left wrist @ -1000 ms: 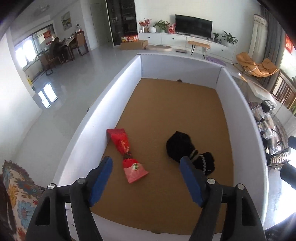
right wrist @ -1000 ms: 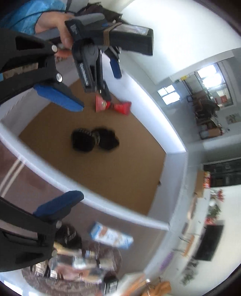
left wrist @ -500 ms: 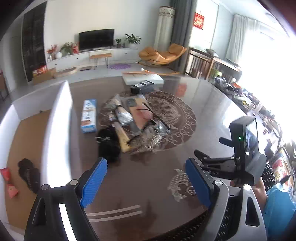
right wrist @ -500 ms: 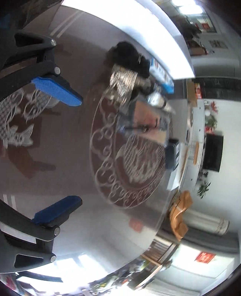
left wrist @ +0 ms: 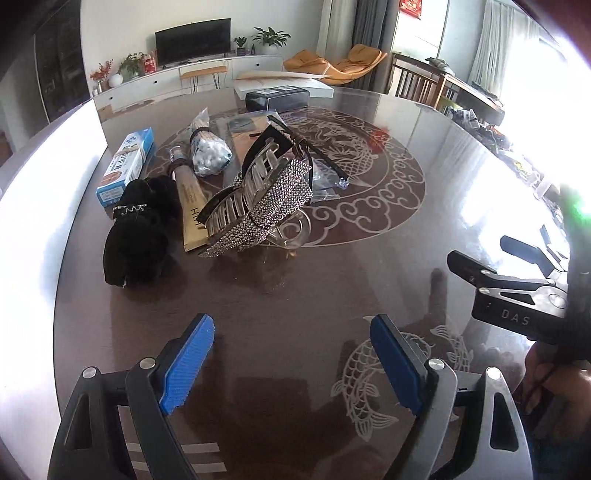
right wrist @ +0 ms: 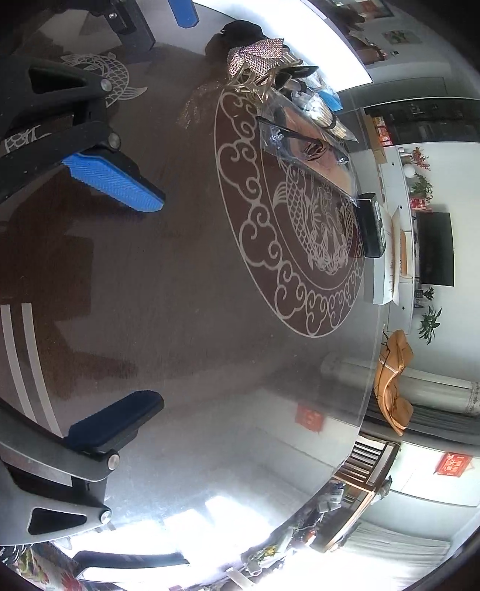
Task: Organize objects
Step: 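Return the left tool to the table above the remaining items, then grasp the black velvet pouch with the left gripper and lift it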
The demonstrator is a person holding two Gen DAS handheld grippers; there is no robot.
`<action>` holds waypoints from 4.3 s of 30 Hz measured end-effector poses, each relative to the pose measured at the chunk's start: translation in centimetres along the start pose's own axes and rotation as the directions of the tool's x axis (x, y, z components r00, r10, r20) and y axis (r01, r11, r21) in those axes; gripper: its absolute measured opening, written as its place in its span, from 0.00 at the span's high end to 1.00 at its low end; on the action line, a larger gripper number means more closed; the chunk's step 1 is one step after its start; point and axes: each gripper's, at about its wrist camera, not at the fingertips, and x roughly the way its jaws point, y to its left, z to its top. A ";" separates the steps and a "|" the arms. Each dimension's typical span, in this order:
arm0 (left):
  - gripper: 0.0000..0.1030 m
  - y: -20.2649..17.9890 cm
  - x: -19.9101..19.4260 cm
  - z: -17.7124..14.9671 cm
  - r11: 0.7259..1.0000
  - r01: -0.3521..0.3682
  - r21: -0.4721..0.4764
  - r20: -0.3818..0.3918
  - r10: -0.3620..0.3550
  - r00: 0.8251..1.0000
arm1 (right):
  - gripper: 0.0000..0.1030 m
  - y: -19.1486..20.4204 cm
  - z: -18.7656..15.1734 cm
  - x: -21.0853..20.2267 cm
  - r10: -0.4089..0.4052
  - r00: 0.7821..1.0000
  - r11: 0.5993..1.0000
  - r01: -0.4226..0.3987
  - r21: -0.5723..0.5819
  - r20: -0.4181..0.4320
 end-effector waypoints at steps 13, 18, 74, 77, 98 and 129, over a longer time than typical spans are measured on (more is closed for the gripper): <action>0.16 1.0 0.9 -0.4 0.998 -0.044 0.034 0.011 0.044 0.999 | 0.05 -0.3 -0.5 0.5 0.028 0.999 0.999 -0.028 0.037 -0.021; 0.16 0.9 0.8 -0.6 0.998 -0.054 0.042 0.017 0.053 0.998 | 0.02 -0.8 -0.5 0.8 0.051 0.998 0.996 -0.049 0.071 -0.031; 0.65 6.3 0.4 1.0 0.987 -0.112 -0.111 -0.024 0.111 0.994 | 0.00 -0.6 -0.4 1.0 0.052 0.998 0.996 -0.050 0.072 -0.026; 0.60 6.8 0.1 0.6 0.987 -0.116 -0.112 -0.027 0.114 0.993 | 0.00 -0.6 -0.4 1.0 0.052 0.998 0.996 -0.050 0.072 -0.025; 0.15 7.0 0.8 0.5 0.988 -0.135 -0.069 -0.065 0.130 0.989 | 0.00 -0.6 -0.4 1.1 0.051 0.998 0.996 -0.050 0.071 -0.024; 0.00 7.7 1.4 0.7 0.986 -0.147 -0.084 -0.081 0.140 0.987 | 0.00 -0.6 -0.5 1.3 0.051 0.998 0.996 -0.050 0.070 -0.022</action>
